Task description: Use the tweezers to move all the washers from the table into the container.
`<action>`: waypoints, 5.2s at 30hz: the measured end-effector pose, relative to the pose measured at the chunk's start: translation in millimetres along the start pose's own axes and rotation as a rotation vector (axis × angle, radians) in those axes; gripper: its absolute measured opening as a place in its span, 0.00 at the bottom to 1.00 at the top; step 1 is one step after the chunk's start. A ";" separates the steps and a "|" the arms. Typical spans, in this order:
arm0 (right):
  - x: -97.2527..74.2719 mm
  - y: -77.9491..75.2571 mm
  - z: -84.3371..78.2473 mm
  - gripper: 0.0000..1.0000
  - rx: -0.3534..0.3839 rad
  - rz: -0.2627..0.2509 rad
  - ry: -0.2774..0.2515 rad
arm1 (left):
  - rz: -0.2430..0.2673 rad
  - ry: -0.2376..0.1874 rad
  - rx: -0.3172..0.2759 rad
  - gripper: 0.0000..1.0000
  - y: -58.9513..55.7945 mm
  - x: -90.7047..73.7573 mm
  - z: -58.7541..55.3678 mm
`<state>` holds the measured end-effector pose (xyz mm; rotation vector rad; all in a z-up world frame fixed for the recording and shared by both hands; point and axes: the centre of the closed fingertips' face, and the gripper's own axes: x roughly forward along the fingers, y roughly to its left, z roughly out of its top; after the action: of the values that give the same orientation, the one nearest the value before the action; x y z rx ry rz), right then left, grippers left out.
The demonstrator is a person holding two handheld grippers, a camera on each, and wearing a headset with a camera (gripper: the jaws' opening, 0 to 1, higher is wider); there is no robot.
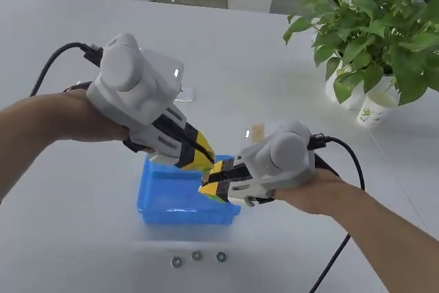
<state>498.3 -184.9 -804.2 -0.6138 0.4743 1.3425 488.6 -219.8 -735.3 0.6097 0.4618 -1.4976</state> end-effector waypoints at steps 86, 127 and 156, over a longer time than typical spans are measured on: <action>-15.8 17.5 -5.9 0.12 -0.020 -0.025 0.022 | -0.006 -0.026 -0.028 0.06 -18.2 4.5 12.3; -0.6 86.4 -61.3 0.12 0.033 0.007 0.100 | -0.140 -0.017 -0.011 0.06 -82.9 48.2 -23.0; 0.9 87.0 -66.0 0.15 0.044 0.001 0.102 | -0.144 -0.014 -0.013 0.06 -82.8 53.4 -26.0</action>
<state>414.8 -217.7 -866.5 -0.6475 0.5852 1.3028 410.2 -242.5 -796.4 0.5645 0.5132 -1.6330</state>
